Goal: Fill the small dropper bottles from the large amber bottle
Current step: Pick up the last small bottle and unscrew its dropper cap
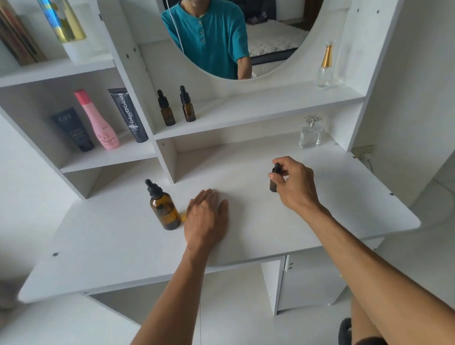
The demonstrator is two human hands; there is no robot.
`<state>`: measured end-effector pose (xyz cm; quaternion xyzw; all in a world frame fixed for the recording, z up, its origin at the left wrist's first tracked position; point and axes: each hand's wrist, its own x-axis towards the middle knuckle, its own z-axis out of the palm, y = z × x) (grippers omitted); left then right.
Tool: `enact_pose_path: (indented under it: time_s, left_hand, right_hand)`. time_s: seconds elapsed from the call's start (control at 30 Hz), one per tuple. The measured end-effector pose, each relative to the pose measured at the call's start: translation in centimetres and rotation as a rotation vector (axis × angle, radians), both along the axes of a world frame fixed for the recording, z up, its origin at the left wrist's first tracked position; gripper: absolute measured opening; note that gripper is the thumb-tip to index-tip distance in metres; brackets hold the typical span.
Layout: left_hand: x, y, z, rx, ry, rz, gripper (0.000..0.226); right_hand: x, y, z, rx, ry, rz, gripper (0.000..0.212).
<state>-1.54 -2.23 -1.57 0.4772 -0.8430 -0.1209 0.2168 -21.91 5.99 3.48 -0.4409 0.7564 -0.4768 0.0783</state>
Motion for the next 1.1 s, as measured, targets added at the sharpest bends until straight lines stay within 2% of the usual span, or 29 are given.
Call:
enact_pose_path:
  time_s: [0.13,0.27,0.43,0.57,0.73,1.1]
  left_hand:
    - [0.4,1.1,0.6,0.068,0.13,-0.002,0.035]
    - [1.2,2.4,1.3,0.182,0.226,-0.001,0.047]
    - [2.4,3.5,1.7,0.233,0.284,-0.054,0.057]
    - [2.3,4.0,1.7,0.213,0.353,-0.036,0.041]
    - [2.1,3.4,0.9,0.174,0.354,-0.002,0.02]
    - [2.2,2.5,-0.3,0.181,0.378,0.028,0.014]
  right_hand:
    - [2.2,0.5,0.8,-0.044,-0.01,0.089,0.025]
    - [5.1,0.5,1.2,-0.046,0.014,0.198,0.026]
    - [8.2,0.2,1.4,0.007,0.056,0.304,0.027]
    - [9.5,-0.1,1.3,0.058,0.058,0.335,0.028]
    - [10.3,-0.2,1.1,0.099,0.072,0.346,0.027]
    - [10.4,-1.0,1.2,0.088,0.148,0.338,0.024]
